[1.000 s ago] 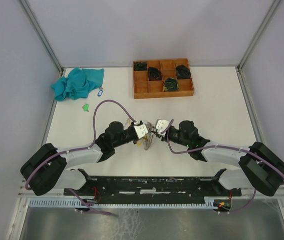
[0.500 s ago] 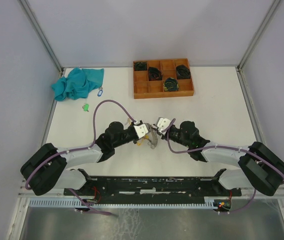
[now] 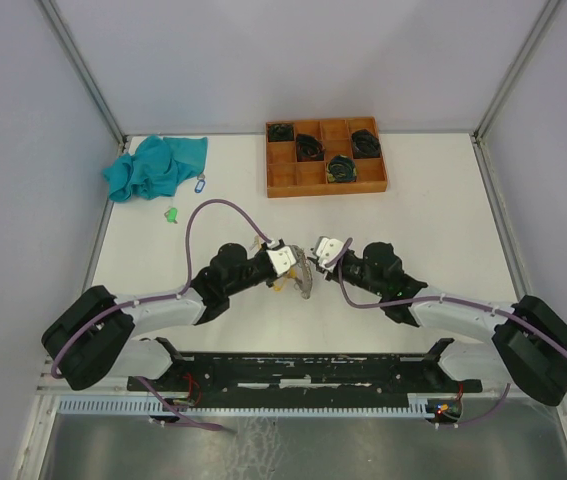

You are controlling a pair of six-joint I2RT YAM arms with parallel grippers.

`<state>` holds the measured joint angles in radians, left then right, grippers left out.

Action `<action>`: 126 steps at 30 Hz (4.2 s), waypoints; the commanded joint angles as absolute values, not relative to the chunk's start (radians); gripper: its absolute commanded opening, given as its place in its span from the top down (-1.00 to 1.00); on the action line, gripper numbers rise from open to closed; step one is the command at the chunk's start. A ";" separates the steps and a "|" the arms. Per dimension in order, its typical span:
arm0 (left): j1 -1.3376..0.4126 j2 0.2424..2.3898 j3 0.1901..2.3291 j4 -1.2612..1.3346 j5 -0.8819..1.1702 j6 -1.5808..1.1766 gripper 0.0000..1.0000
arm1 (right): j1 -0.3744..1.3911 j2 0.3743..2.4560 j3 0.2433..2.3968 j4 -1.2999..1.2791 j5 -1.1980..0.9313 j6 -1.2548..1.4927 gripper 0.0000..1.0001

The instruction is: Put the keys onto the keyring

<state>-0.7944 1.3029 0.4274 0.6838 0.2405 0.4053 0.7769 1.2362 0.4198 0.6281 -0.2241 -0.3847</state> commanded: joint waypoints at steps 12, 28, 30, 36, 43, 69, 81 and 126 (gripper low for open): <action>-0.800 1.308 0.453 0.771 0.260 0.365 0.95 | 0.775 1.263 0.466 0.664 -0.253 -0.397 0.40; -0.801 1.308 0.456 0.751 0.316 0.380 0.95 | 0.761 1.284 0.497 0.646 -0.335 -0.421 0.55; -0.800 1.302 0.456 0.744 0.324 0.387 0.95 | 0.754 1.278 0.504 0.611 -0.377 -0.429 0.70; -0.798 1.279 0.442 0.736 0.332 0.414 0.95 | 0.716 1.238 0.572 0.370 -0.555 -0.477 0.99; -0.793 1.281 0.433 0.756 0.305 0.405 0.95 | 0.692 1.245 0.757 -0.036 -0.833 -0.553 0.99; -0.787 1.264 0.277 1.036 0.377 0.470 0.44 | 0.653 1.260 0.805 -0.144 -0.809 -0.604 0.99; -0.767 1.237 0.278 0.959 0.498 0.514 0.44 | 0.647 1.244 0.794 -0.138 -0.737 -0.639 0.99; -0.783 1.325 0.349 1.035 0.338 0.314 0.95 | 0.671 1.258 0.789 -0.100 -0.641 -0.606 0.87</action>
